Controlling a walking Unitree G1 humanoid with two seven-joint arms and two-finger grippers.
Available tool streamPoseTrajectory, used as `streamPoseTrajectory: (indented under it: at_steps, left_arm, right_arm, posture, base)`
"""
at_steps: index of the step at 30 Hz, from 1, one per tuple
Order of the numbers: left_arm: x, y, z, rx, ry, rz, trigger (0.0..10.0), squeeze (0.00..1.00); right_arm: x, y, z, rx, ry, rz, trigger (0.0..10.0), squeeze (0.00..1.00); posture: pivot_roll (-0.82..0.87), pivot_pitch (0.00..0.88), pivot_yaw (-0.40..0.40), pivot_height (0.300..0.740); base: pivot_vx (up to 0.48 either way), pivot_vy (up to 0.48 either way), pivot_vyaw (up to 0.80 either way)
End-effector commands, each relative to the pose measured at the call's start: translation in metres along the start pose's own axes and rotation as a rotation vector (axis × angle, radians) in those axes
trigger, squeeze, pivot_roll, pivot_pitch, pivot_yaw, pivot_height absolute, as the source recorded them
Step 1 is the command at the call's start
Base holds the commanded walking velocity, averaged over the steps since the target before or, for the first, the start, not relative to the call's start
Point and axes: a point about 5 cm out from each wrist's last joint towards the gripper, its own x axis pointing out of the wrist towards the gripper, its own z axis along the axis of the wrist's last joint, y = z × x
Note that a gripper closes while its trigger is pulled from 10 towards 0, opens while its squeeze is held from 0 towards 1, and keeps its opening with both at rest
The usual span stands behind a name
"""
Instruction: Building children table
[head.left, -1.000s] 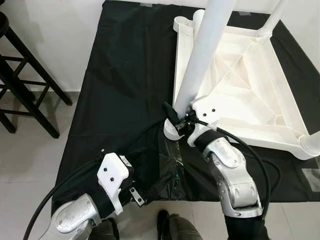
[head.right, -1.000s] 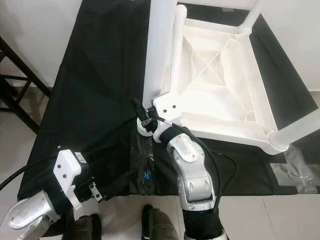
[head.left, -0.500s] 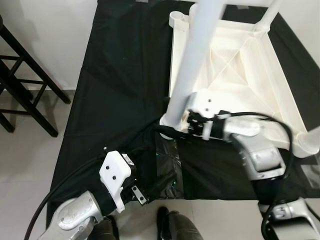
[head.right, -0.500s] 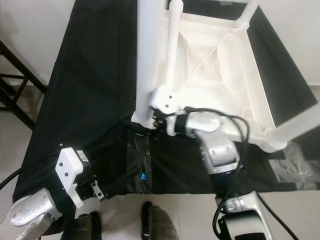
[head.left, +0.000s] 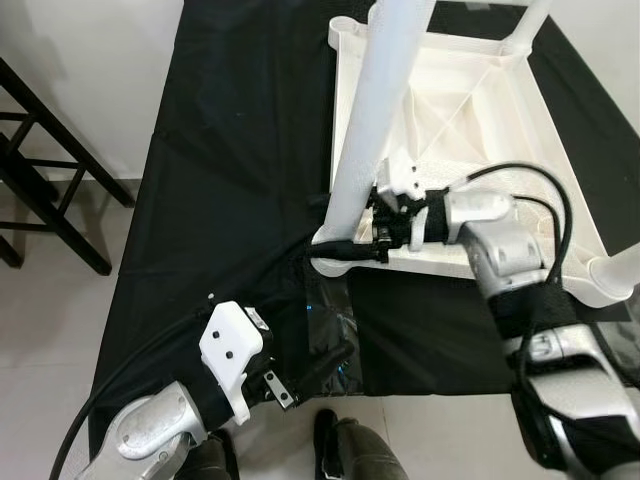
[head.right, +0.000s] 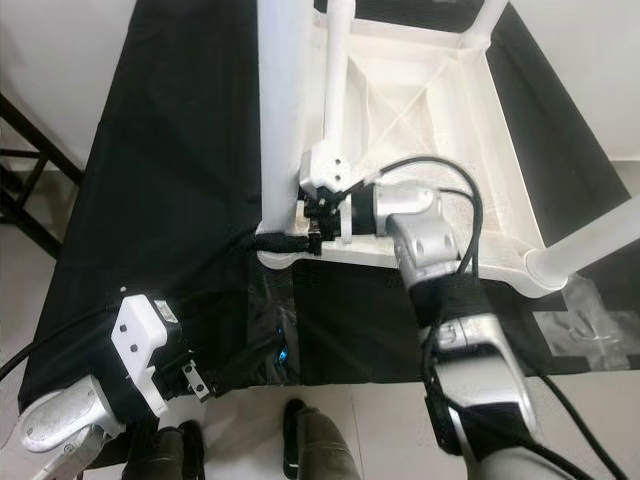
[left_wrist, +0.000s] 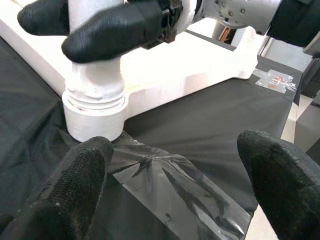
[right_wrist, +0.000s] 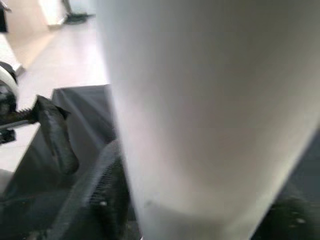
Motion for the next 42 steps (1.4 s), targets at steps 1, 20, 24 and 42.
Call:
streamPoseTrajectory:
  at_steps: [1,20,24,42]
  left_arm:
    - [-0.002,-0.003,-0.003,-0.003,0.029,-0.007,10.0,0.00]
    - [-0.004,-0.004,-0.004,-0.022,0.033,-0.029,10.0,0.00]
    - [-0.003,-0.005,-0.004,-0.027,0.029,-0.035,10.0,0.00]
    - [-0.003,-0.003,-0.003,-0.028,0.027,-0.041,10.0,0.00]
  right_arm:
    - [0.003,0.003,-0.004,0.008,-0.009,0.071,0.0,0.00]
    - [-0.005,0.073,-0.070,0.069,0.316,-1.134,0.0,0.00]
    - [-0.001,0.083,-0.066,0.106,0.279,-1.074,0.0,0.00]
    - [0.012,0.050,-0.003,0.136,-0.113,-0.925,10.0,1.00]
  posture:
    - [0.16,0.266,-0.119,0.740]
    - [0.11,0.293,-0.099,0.740]
    - [0.10,0.282,-0.095,0.740]
    - [0.10,0.280,-0.085,0.740]
  base:
    - [0.000,0.000,0.00]
    - [0.000,0.000,0.00]
    - [0.000,0.000,0.00]
    - [0.000,0.000,0.00]
